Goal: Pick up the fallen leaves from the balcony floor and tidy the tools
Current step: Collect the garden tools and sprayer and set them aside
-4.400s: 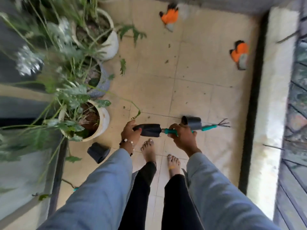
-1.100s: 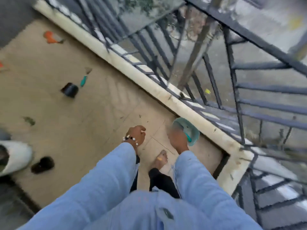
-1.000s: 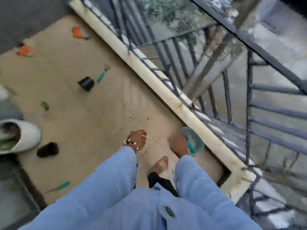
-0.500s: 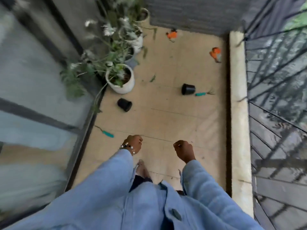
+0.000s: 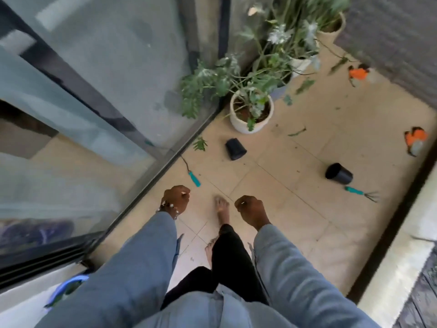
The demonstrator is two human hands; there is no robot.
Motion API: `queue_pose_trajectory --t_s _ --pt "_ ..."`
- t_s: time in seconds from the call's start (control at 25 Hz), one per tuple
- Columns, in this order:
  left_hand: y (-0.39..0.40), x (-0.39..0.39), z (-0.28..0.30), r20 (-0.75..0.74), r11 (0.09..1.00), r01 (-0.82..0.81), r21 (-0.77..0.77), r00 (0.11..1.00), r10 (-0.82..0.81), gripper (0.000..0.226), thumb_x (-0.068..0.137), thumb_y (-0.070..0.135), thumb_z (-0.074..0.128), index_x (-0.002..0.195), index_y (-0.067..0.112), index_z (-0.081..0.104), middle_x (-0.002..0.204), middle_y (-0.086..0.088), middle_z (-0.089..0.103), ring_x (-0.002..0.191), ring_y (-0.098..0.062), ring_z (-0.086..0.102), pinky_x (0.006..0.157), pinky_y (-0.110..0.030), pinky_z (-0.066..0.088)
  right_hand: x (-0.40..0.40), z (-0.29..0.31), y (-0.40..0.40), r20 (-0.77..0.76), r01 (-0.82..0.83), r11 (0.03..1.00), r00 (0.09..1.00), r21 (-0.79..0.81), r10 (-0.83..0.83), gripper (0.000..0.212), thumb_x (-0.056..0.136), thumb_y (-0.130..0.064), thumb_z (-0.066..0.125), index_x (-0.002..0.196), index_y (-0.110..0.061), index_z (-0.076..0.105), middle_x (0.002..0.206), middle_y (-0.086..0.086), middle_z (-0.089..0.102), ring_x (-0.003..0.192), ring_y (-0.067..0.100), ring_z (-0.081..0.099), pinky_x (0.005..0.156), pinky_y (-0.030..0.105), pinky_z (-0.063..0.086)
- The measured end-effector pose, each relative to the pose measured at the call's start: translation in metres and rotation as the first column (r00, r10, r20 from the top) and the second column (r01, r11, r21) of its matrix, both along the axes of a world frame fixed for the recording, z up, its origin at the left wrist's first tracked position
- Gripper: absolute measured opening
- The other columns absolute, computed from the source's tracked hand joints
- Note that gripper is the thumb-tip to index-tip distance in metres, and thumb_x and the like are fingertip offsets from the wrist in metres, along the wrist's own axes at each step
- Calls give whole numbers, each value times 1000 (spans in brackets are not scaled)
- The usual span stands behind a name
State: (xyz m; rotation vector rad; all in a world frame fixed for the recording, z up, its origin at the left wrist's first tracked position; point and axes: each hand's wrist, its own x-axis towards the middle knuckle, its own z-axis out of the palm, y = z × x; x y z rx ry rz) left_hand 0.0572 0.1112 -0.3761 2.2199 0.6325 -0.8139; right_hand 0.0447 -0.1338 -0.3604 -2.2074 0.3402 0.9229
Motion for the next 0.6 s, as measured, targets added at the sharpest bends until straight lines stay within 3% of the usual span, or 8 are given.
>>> queue_pose_trajectory --t_s 0.16,0.28,0.36,0.48,0.52,0.6 --pt "30 38 -51 -72 941 -329 -75 943 324 23 85 2 55 86 21 68 87 -15 72 91 -36 68 86 -44 56 81 -66 41 -67 -132 991 989 -18 131 21 88 -16 51 91 -10 71 107 13 68 102 33 62 82 26 43" --pt "44 76 -96 -129 851 -514 -104 856 501 27 88 -7 45 93 7 69 69 -9 64 70 -27 65 68 -26 56 136 -141 85 -116 -237 971 965 9 236 16 85 -7 56 89 -8 72 105 13 69 99 32 63 86 30 48" --pt "56 92 -149 -159 825 -559 -82 825 543 27 90 -5 46 102 3 69 68 -6 64 62 -20 61 61 -20 54 165 -205 115 -148 -261 965 954 13 260 16 86 -11 59 96 -5 71 110 13 67 103 32 61 93 35 47" --pt "80 106 -232 -168 853 -520 -52 846 506 27 88 -6 50 103 5 69 77 -10 69 78 -30 68 80 -34 57 191 -307 156 -152 -318 948 938 -20 312 26 91 -18 58 112 -3 65 122 14 61 112 33 56 98 32 39" --pt "90 111 -268 -177 862 -505 -41 853 491 29 87 -8 49 103 6 69 79 -11 69 81 -30 68 78 -35 57 196 -350 171 -164 -340 940 930 -35 330 31 92 -20 57 117 -3 62 126 14 59 116 32 54 97 30 36" --pt "110 117 -339 -207 853 -520 -32 839 504 30 88 -8 47 103 6 69 79 -11 68 72 -26 66 59 -23 54 199 -438 199 -175 -342 936 930 -87 324 38 93 -24 56 125 -3 55 130 16 56 121 33 50 95 31 37"
